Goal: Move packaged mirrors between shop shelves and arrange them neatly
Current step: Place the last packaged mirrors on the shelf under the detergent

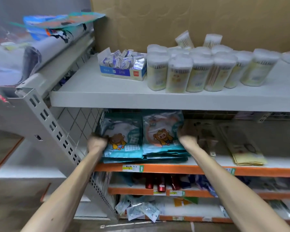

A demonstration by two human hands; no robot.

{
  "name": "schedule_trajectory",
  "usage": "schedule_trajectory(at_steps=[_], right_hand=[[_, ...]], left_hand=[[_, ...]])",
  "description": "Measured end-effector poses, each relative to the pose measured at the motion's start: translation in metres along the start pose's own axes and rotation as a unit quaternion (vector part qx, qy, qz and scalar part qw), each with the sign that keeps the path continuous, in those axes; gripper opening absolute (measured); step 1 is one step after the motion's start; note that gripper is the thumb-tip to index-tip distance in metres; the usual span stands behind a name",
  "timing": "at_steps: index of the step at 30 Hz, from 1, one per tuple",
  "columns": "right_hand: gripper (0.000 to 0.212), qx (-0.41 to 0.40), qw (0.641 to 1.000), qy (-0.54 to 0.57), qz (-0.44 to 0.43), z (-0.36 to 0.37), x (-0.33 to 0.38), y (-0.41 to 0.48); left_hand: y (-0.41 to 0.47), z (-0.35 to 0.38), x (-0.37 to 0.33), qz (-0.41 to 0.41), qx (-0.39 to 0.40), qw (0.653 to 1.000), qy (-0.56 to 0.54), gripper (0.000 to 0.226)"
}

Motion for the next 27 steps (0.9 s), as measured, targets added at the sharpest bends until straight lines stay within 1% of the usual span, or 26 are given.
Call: schedule_trajectory(at_steps=[1,3,5,6,7,8,10,11,12,13,14,17,19,20,22,23,25,27], right_hand=[[0.039,-0.004,1.0,-0.027,-0.008,-0.003,0.012,-0.006],[0.041,-0.04,0.998,-0.051,-0.017,-0.006,0.012,-0.009],[0.041,-0.056,0.997,-0.046,-0.02,-0.013,0.012,-0.02],[0.035,-0.047,0.997,-0.054,-0.024,-0.018,0.017,-0.031],[0.025,-0.019,0.997,-0.07,-0.016,-0.02,0.018,-0.043],[0.018,-0.001,0.996,-0.089,-0.019,-0.024,0.019,-0.054],[0.023,0.0,0.991,-0.129,-0.043,-0.034,0.023,-0.073],[0.024,0.0,0.988,-0.142,-0.057,-0.04,0.023,-0.079],[0.023,-0.004,0.986,-0.155,-0.066,-0.045,0.021,-0.082],[0.026,-0.016,0.983,-0.165,-0.082,-0.052,0.019,-0.084],[0.032,-0.025,0.981,-0.169,-0.096,-0.061,0.016,-0.09],[0.048,-0.061,0.967,-0.188,-0.159,-0.094,0.005,-0.108],[0.053,-0.083,0.957,-0.21,-0.184,-0.121,-0.013,-0.118],[0.057,-0.096,0.951,-0.226,-0.188,-0.136,-0.024,-0.124],[0.064,-0.116,0.941,-0.255,-0.192,-0.167,-0.05,-0.138],[0.066,-0.123,0.935,-0.272,-0.192,-0.182,-0.065,-0.145],[0.069,-0.133,0.928,-0.301,-0.176,-0.216,-0.1,-0.161],[0.071,-0.148,0.927,-0.311,-0.146,-0.252,-0.142,-0.175]], left_hand=[[-0.001,0.0,-0.003,0.018,0.004,1.0,0.012,0.026],[0.001,0.004,-0.002,0.045,0.009,0.998,0.039,0.025],[-0.004,0.003,-0.007,0.074,-0.001,0.993,0.094,0.023],[-0.015,-0.002,-0.017,0.1,-0.018,0.985,0.141,0.023],[-0.025,-0.006,-0.026,0.123,-0.032,0.976,0.175,0.021],[-0.041,-0.007,-0.037,0.151,-0.032,0.971,0.184,0.017],[-0.076,-0.002,-0.067,0.231,-0.003,0.958,0.171,0.004],[-0.094,0.002,-0.083,0.271,0.004,0.948,0.165,0.003],[-0.11,0.006,-0.097,0.302,0.01,0.938,0.169,0.005],[-0.126,0.011,-0.111,0.331,0.013,0.926,0.181,0.012],[-0.142,0.016,-0.124,0.365,0.012,0.912,0.188,0.017],[-0.196,0.037,-0.167,0.485,-0.002,0.851,0.203,0.038],[-0.234,0.06,-0.194,0.562,-0.006,0.796,0.224,0.047],[-0.255,0.073,-0.206,0.602,-0.008,0.762,0.238,0.051],[-0.295,0.1,-0.228,0.665,-0.018,0.7,0.259,0.06],[-0.317,0.112,-0.237,0.687,-0.025,0.676,0.266,0.064],[-0.361,0.139,-0.254,0.722,-0.026,0.638,0.267,0.071],[-0.405,0.17,-0.27,0.748,-0.017,0.609,0.264,0.074]])
Point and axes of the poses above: each hand's wrist, its own y-axis towards the middle knuckle, its own z-axis out of the palm, x = y × z, the point moved 10 cm from there along y, towards the middle knuckle, and after that the axes turned 9 degrees about y, right-handed, at the moved point
